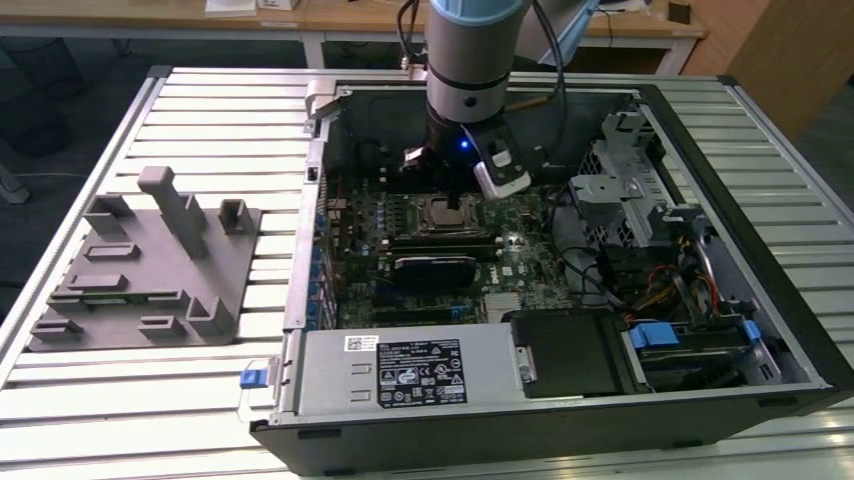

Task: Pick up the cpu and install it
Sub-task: 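Install the second cpu locking lever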

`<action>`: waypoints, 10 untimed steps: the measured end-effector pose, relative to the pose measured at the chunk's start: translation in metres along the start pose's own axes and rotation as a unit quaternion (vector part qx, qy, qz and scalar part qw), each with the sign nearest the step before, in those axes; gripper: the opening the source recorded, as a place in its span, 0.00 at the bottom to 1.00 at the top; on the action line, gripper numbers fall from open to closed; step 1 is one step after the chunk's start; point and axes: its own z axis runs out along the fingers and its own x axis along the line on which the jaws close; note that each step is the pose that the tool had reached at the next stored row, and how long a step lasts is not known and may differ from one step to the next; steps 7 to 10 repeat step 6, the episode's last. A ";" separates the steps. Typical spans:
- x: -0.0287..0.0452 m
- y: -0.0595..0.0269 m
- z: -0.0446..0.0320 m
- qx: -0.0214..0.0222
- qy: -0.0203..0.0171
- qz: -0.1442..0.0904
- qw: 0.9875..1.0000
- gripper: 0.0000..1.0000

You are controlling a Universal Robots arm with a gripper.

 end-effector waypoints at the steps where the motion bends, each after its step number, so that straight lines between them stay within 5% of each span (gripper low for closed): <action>1: 0.0000 0.0000 0.0000 0.000 0.000 0.000 1.000 0.11; 10: -0.0001 0.0000 0.0002 0.000 0.000 0.000 1.000 0.11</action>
